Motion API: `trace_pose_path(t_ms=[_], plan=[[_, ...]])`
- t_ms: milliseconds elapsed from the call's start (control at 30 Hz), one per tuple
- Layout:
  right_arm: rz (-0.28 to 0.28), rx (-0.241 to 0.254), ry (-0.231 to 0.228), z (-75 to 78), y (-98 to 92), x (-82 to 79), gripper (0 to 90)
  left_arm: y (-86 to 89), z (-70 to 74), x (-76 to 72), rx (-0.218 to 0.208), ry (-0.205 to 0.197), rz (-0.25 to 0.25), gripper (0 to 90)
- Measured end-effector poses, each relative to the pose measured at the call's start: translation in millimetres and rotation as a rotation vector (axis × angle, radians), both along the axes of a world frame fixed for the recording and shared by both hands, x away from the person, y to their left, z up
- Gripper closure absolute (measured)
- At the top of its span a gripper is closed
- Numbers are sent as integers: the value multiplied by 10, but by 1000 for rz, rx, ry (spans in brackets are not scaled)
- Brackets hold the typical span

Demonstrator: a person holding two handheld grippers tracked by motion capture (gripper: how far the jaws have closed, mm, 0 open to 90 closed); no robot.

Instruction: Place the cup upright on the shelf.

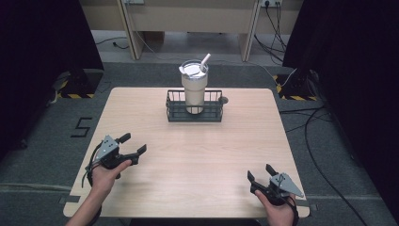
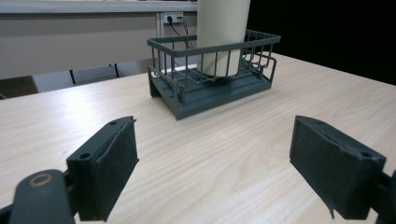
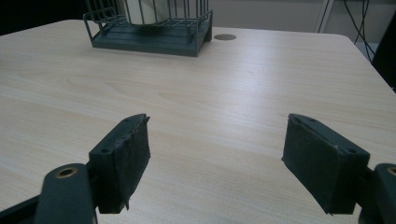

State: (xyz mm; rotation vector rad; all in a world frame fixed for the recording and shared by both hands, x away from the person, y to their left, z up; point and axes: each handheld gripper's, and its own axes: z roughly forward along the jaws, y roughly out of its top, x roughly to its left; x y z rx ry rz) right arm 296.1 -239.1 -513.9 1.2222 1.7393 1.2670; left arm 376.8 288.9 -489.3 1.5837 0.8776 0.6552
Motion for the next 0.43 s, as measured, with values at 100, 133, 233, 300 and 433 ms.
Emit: trace_pose_path(t_ms=[100,133,233,300,433], plan=[[-1,0,-1,1,-2,1,232,32,-22,-55,2,1,10,144],[1,0,-2,0,-3,1,232,39,-31,-69,2,1,12,144],[1,0,-2,0,-2,0,232,42,-61,-102,0,0,19,143],[2,-4,-6,3,-2,-1,230,41,-72,-123,-1,-2,22,144],[7,-18,-26,12,-6,-1,220,18,-91,-174,-23,7,24,146]])
